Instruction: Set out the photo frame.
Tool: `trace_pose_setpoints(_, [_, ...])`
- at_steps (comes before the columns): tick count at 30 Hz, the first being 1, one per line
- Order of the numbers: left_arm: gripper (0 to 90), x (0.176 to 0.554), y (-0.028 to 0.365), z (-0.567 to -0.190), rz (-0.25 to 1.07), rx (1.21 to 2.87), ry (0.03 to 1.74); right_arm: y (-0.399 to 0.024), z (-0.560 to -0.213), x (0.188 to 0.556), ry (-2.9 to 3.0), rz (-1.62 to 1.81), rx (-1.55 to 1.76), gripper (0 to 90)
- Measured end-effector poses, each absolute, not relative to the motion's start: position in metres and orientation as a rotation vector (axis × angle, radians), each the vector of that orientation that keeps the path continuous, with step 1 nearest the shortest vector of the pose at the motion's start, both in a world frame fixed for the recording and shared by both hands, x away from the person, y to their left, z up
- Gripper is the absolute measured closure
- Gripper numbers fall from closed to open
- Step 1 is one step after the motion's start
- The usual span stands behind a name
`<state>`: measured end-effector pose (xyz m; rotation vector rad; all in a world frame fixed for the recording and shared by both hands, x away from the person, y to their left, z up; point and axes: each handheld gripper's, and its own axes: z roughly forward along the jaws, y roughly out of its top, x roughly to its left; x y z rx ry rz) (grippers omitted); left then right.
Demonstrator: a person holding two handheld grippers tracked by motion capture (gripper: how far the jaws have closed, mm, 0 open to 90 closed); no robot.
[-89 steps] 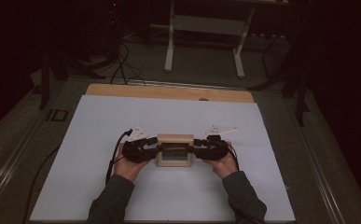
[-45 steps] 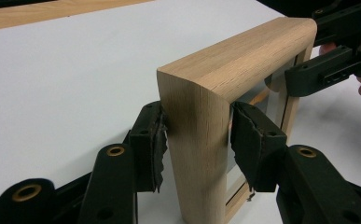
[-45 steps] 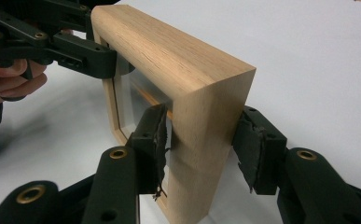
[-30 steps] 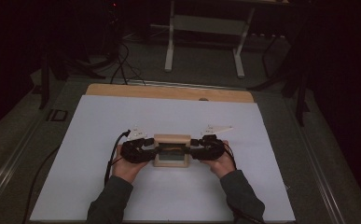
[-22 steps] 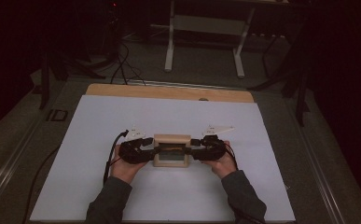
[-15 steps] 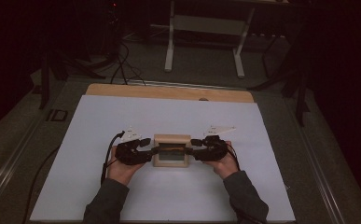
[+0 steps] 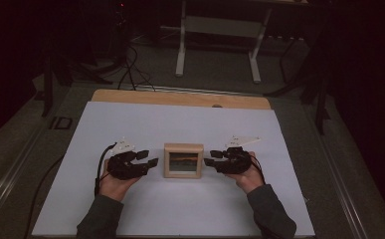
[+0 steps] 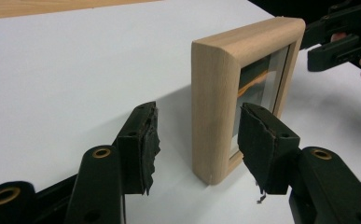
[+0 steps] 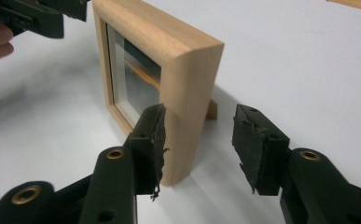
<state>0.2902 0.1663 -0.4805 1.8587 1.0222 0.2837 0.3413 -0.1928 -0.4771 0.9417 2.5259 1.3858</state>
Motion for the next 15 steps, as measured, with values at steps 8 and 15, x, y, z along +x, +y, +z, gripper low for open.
trace_pose_setpoints(8, [48.2, 0.279, 0.181, -0.482, 0.304, 1.854, 1.041, -0.212, -0.478, 0.332, 2.527, 1.355, 0.940, 56.5])
trace_pose_setpoints(15, [47.8, 0.265, 0.195, -0.493, 0.354, 1.879, 1.077, -0.229, -0.484, 0.322, 2.534, 1.306, 0.956, 56.9])
